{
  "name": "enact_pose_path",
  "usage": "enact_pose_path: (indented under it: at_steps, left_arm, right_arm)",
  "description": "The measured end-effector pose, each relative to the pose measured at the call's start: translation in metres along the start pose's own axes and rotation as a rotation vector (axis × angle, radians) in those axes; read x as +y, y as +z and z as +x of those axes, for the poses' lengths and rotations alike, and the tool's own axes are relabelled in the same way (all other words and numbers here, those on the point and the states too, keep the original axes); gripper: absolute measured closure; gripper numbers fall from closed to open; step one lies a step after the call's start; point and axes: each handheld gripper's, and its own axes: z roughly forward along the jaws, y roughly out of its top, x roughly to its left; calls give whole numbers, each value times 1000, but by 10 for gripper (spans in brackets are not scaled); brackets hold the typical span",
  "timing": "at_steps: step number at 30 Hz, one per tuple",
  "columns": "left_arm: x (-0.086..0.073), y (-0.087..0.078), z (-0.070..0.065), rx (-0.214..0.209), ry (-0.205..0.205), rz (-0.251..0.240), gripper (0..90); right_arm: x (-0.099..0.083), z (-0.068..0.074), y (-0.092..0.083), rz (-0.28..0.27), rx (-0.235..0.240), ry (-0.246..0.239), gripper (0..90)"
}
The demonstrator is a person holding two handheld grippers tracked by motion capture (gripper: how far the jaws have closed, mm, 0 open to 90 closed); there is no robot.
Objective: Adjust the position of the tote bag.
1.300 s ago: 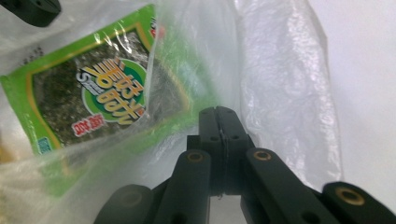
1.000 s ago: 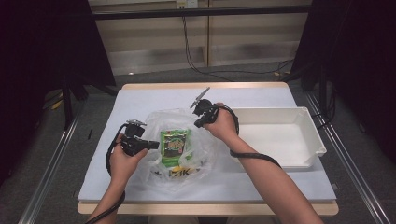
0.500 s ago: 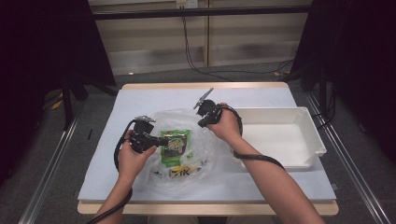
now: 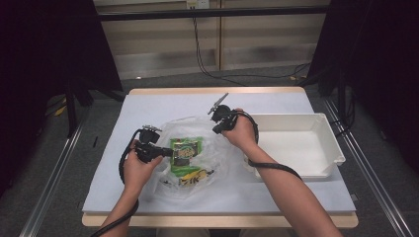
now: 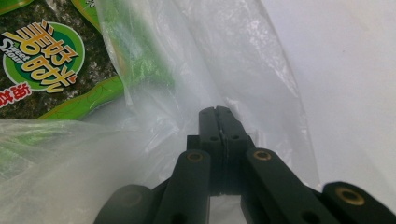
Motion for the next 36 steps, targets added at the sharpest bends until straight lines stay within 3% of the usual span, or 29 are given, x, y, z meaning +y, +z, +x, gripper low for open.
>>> enact_pose_path:
  at_steps: [2,5,6,8,10,13,15,19,21,22,25,28,34,36]
  left_arm:
    - [0,0,-1,7,-16,-19,788]
    - [2,1,-1,-5,-23,-16,713]
    - [3,5,-2,13,-16,7,688]
    - [4,7,-1,17,-20,4,657]
    - [6,14,4,23,-58,9,654]
    - [7,20,5,-9,-94,18,656]
    - [6,24,5,-46,-97,27,692]
    - [6,26,4,-75,-119,24,772]
    - [6,26,3,-73,-118,18,792]
    - [6,23,0,-66,-110,11,863]
    - [6,20,-4,-44,-79,23,880]
    - [5,16,-7,-53,-69,16,885]
    - [4,1,-14,-68,-28,-14,886]
    - [3,-6,-18,-72,-22,-48,887]
  right_arm:
    - [-1,1,-1,-2,2,-3,898]
    - [-1,2,-2,-11,4,7,896]
    - [-2,4,-3,-14,8,8,893]
    - [-2,4,-3,-17,8,5,893]
    - [-3,5,-3,-18,10,7,894]
    - [-4,5,-3,-24,12,-1,893]
    - [-5,5,-4,-20,13,7,893]
    - [-7,3,-6,-30,8,3,893]
    - [-7,3,-6,-26,8,6,893]
    - [-9,2,-7,-26,9,12,893]
    - [-10,2,-7,-27,5,12,893]
    - [-11,2,-8,-35,5,4,893]
    - [-12,0,-11,-38,1,12,893]
    - [-13,-2,-13,-43,-4,22,893]
